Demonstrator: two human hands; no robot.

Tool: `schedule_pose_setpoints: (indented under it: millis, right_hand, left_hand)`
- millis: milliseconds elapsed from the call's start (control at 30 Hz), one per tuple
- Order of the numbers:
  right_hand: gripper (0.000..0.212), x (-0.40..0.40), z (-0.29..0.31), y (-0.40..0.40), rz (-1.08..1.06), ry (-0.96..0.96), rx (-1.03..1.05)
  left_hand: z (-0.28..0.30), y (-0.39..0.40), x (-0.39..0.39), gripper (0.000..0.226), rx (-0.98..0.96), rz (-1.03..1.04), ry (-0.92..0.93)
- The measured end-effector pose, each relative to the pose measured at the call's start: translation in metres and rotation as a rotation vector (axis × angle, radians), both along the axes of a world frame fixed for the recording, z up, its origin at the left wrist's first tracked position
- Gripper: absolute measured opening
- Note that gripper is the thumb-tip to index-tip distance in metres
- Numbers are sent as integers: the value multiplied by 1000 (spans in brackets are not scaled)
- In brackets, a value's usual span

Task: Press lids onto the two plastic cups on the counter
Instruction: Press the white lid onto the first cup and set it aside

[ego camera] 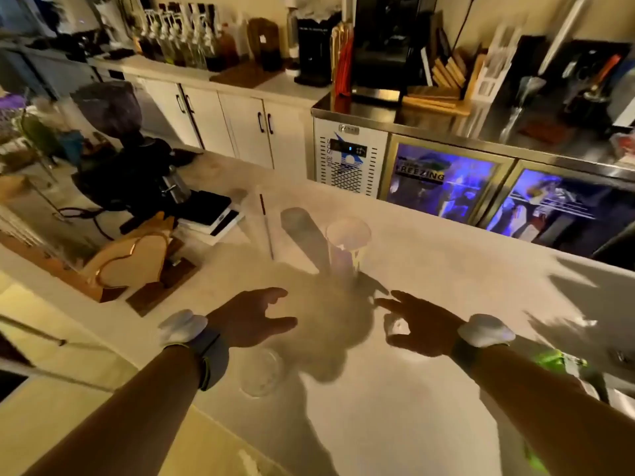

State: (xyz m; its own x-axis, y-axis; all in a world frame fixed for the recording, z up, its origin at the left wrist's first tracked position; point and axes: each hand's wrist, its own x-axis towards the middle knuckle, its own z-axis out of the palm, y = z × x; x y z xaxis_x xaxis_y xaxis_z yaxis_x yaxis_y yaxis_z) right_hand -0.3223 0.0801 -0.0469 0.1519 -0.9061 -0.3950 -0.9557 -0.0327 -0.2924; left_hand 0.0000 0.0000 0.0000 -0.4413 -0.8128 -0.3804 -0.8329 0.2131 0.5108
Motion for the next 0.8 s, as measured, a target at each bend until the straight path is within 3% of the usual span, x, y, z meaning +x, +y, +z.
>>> schedule_pose_setpoints:
  millis: [200,367,633,800]
  right_hand:
    - [91,-22,-35,-6,31,36,48]
    - [95,-36,-55,-6,77,58,72]
    - [78,-42,-70,-3,119,49,9]
    - [75,-41,-44,-14,46,-30,-83]
  left_hand:
    - [-14,-19,-30,87,66,81,102]
    - [-24,-29,-57,105,90,210,317]
    - [-42,-50,-93,127,81,293,510]
    - [-55,-65,-113,133,101,282,630]
